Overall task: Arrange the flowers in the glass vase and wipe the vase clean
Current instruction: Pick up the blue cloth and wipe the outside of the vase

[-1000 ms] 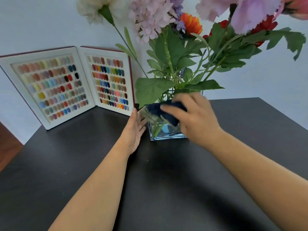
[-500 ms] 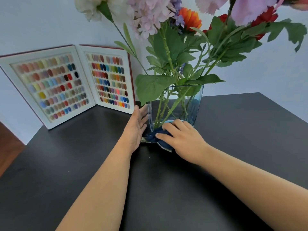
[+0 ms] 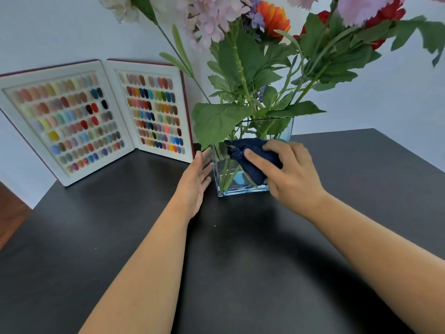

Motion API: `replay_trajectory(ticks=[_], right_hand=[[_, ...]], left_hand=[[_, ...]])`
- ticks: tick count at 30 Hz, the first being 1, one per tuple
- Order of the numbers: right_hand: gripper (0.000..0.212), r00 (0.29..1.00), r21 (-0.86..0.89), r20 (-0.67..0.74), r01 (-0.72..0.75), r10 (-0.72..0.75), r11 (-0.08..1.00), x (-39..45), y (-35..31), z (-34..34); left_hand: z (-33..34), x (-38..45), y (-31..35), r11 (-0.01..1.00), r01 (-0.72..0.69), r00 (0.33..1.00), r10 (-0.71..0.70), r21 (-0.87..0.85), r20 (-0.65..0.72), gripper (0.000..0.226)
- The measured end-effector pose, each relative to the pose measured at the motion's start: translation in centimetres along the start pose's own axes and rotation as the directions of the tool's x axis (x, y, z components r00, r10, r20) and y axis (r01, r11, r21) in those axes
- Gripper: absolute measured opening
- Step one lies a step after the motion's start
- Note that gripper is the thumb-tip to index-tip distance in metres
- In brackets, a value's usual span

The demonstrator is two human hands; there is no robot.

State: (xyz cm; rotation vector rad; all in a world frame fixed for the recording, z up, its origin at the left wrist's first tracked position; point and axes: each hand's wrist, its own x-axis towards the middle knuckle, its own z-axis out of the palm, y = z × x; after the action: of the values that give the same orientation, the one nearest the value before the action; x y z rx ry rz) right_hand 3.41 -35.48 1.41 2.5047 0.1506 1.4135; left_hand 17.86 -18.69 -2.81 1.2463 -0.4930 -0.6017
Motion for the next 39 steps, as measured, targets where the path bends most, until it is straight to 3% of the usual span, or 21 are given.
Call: replay_trajectory(ticks=[6,11,17,21,27,33,39], right_hand=[[0.068,0.996,-0.059,0.052,-0.069,0.072,0.996,-2.3,-1.1,1.6],[0.068,0.999,-0.177,0.004,-0.033,0.035,0.984,-2.7,-0.9,2.8],[0.049,0.999,-0.214,-0.049,-0.019,0.009,0.977,-3.3,-0.9,3.8],[0.048,0.99,-0.177,-0.12,0.054,-0.076,0.983,-2.1,0.3,3.6],[0.048,0.982,-0.086,-0.025,0.185,-0.188,0.979,-0.3,2.3,2.4],[0.048,0.979,-0.004,-0.036,0.199,-0.199,0.98,-0.4,3.3,1.7],[0.049,0.981,0.026,-0.163,0.112,-0.106,0.993,1.1,4.6,0.8]], left_hand=[[-0.1,0.0,-0.2,1.0,-0.01,1.0,0.01,-0.001,-0.005,0.062],[0.0,0.1,-0.3,1.0,-0.013,1.0,0.013,0.006,0.001,0.068],[-0.2,0.1,-0.3,1.0,-0.016,1.0,0.016,0.021,0.008,0.069],[-0.3,0.1,-0.3,0.999,-0.016,1.0,0.016,0.028,0.006,0.07],[-0.3,0.7,-0.8,0.995,-0.054,0.998,0.052,0.086,0.019,0.04],[-1.0,0.9,-1.2,0.98,-0.136,0.991,0.132,0.143,0.037,0.079],[-1.2,1.7,-1.1,0.962,-0.113,0.994,0.111,0.25,0.022,0.087]])
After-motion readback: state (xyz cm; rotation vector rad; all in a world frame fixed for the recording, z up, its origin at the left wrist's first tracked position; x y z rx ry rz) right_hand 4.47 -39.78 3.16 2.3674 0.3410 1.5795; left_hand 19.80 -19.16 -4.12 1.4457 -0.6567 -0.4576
